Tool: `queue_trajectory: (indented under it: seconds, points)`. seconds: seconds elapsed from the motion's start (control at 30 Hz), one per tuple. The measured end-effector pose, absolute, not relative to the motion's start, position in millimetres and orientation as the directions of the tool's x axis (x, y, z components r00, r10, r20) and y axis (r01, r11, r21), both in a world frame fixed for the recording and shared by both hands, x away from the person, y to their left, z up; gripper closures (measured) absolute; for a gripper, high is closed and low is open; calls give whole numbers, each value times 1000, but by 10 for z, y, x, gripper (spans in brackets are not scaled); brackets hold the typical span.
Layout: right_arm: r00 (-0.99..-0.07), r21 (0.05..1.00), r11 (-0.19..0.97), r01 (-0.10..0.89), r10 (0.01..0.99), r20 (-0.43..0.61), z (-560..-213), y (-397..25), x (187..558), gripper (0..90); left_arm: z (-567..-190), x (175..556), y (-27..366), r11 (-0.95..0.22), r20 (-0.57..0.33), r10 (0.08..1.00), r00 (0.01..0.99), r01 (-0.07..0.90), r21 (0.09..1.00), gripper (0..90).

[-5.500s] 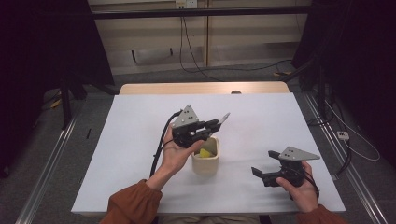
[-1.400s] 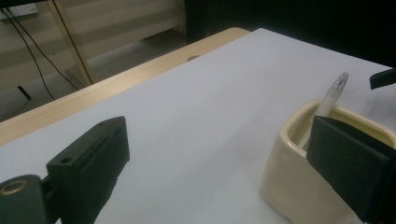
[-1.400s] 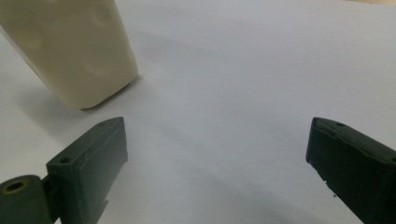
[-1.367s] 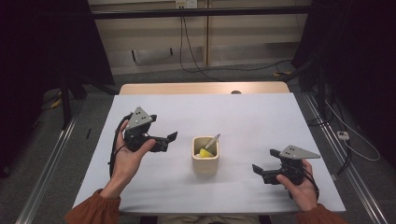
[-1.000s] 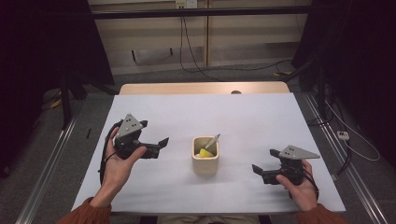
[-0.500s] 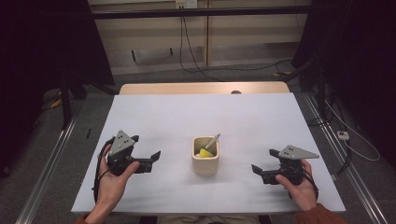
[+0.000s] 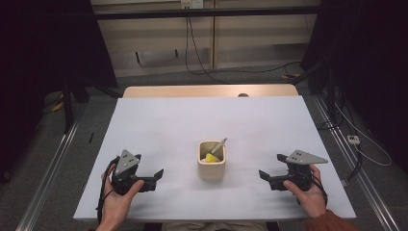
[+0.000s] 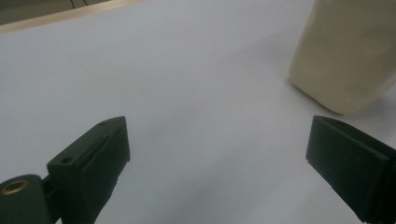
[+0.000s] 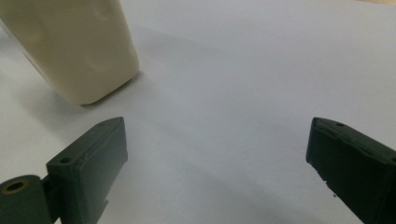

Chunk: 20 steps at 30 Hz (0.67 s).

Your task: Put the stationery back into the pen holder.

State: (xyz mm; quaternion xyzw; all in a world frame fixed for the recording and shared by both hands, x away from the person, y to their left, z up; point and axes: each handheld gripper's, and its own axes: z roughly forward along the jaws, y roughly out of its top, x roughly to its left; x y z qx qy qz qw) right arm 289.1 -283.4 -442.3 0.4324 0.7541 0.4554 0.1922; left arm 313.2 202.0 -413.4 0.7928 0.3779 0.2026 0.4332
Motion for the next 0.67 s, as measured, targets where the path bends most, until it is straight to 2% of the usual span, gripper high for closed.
queue_trajectory:
  seconds: [0.23, 0.47, 0.67]
  points:
    - [-553, 852, 214, 478, 827, 103, -4423, -2829, 2888, 52, -4213, 3071, 2038, -328, 2, 775, 632, 400, 856, 62]
    - [-555, 853, 215, 475, 826, 100, -4422, -2833, 2876, 52, -4282, 3112, 2108, -291, -35, 805, 592, 445, 847, 61]
    - [-552, 849, 217, 482, 828, 102, -4433, -2836, 2888, 52, -4260, 3115, 2104, -290, -35, 795, 606, 431, 855, 59]
